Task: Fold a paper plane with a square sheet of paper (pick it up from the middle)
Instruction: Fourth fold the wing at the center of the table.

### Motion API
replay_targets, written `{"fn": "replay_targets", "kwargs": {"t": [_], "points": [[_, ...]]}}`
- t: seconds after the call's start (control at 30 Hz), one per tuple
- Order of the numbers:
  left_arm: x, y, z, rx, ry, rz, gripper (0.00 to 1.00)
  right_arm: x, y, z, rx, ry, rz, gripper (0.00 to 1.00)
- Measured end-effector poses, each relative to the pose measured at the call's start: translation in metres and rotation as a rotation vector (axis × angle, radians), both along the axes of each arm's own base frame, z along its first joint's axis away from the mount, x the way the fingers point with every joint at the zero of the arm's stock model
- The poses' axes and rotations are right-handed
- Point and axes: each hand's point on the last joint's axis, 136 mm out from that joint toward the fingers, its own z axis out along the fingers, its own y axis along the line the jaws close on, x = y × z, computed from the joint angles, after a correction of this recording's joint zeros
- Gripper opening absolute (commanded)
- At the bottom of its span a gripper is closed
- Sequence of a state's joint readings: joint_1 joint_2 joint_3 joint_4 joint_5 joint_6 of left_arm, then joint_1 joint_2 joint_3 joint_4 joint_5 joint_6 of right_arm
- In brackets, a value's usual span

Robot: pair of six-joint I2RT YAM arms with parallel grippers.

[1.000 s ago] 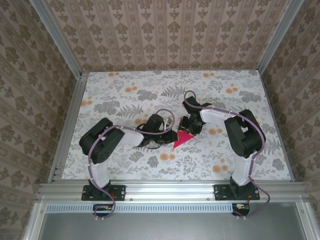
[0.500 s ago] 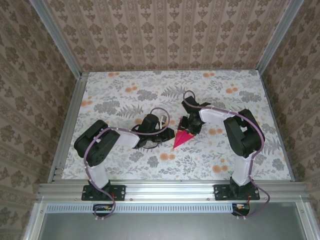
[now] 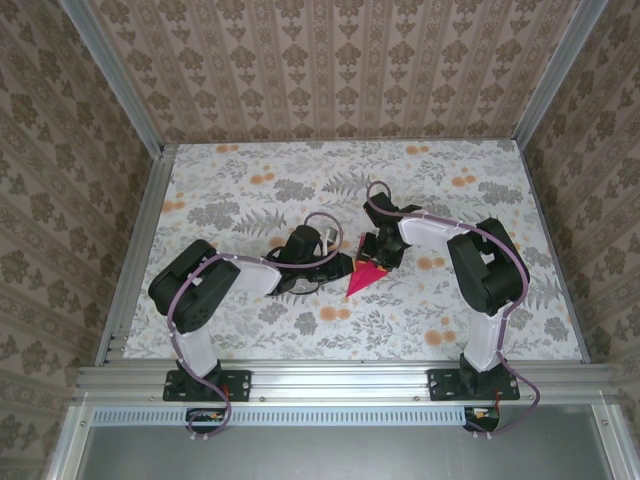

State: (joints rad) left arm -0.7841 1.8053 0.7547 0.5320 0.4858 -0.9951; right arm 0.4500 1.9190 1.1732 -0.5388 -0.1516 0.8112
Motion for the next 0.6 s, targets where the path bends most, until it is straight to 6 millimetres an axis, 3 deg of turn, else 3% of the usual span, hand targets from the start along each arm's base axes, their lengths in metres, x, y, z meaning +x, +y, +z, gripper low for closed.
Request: {"fn": "replay_targets", "kwargs": {"t": [0.23, 0.6], "points": [[-0.001, -0.003, -0.003, 0.001, 0.010, -0.012, 0.16, 0.001, 0.002, 0.000, 0.003, -0.002, 0.003, 0.52], [-0.007, -0.013, -0.013, 0.013, 0.034, -0.045, 0.15, 0.001, 0.002, 0.000, 0.002, -0.001, 0.004, 0.53]]}}
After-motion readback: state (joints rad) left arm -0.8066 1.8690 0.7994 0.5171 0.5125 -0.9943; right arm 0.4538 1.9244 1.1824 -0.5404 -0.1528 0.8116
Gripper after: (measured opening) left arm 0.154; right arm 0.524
